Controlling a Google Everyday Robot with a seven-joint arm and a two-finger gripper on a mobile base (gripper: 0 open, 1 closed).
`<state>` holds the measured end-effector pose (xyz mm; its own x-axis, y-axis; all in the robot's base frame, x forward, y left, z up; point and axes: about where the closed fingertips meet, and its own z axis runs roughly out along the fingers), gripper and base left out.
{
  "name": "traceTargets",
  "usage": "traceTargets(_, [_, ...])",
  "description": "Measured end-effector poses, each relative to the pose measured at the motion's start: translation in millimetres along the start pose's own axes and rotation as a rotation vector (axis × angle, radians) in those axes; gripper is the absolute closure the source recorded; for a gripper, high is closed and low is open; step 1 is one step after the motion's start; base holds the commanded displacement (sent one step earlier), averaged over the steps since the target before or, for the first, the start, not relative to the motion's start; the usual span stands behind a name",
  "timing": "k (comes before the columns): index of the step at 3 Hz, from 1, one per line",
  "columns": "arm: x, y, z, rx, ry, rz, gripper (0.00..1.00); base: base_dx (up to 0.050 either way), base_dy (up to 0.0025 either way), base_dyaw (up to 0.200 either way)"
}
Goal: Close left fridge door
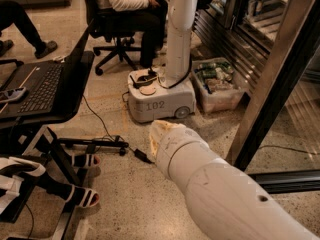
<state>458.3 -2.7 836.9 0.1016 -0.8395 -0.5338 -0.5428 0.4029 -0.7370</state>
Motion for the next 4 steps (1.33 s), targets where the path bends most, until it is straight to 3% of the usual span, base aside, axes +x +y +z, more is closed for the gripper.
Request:
traceTargets(1, [2,-10,0,0.041,0.013,-0.004,1.00,0.000,0.00000,0.000])
traceTargets(2, [2,-10,0,0.041,0.013,-0.004,1.00,0.000,0.00000,0.000])
traceTargets(3, [13,-11,-7,0.095,0.074,0.018,1.00,0.000,0.00000,0.000])
traceTargets(4, [26,-11,-6,0.172,0.173,-0.004,1.00,0.000,0.00000,0.000])
